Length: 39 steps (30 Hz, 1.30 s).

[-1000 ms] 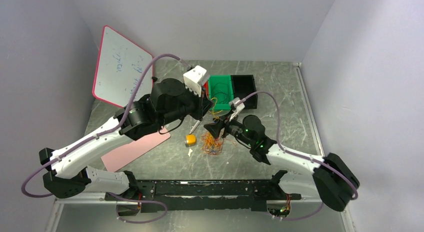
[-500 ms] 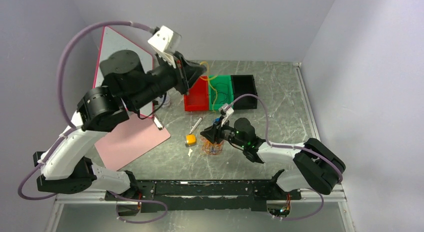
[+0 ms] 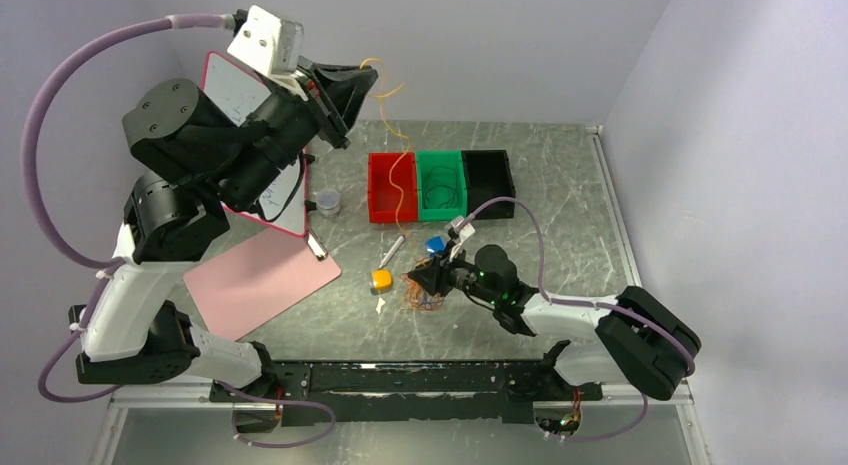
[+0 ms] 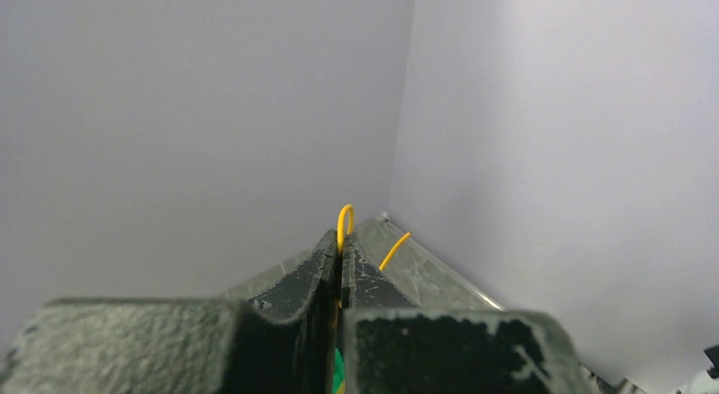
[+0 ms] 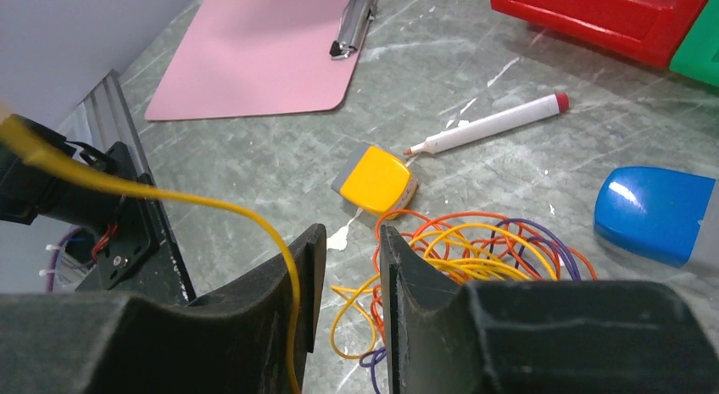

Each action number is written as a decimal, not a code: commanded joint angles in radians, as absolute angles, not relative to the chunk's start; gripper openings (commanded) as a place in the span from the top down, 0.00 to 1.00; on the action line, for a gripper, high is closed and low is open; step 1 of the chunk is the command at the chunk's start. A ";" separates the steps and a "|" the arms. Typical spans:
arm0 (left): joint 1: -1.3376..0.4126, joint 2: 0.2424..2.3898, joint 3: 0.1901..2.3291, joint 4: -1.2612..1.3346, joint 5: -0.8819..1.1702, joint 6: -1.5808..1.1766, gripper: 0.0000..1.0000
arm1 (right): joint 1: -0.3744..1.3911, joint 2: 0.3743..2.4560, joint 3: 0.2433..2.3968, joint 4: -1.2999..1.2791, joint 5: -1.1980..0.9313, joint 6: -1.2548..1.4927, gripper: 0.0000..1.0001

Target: Untangle the cables

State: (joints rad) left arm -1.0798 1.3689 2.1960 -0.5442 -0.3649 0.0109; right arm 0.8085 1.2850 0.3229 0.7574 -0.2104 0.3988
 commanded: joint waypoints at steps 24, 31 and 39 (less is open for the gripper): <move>-1.085 1.364 2.107 -0.308 -0.402 0.183 0.93 | 0.816 0.841 0.409 0.335 -0.042 0.307 0.48; -1.085 1.359 2.113 -0.317 -0.393 0.183 0.93 | 0.816 0.829 0.452 0.252 0.008 0.244 0.26; -1.086 1.361 2.117 -0.318 -0.389 0.189 0.93 | 0.816 0.962 0.497 0.359 -0.123 0.174 0.24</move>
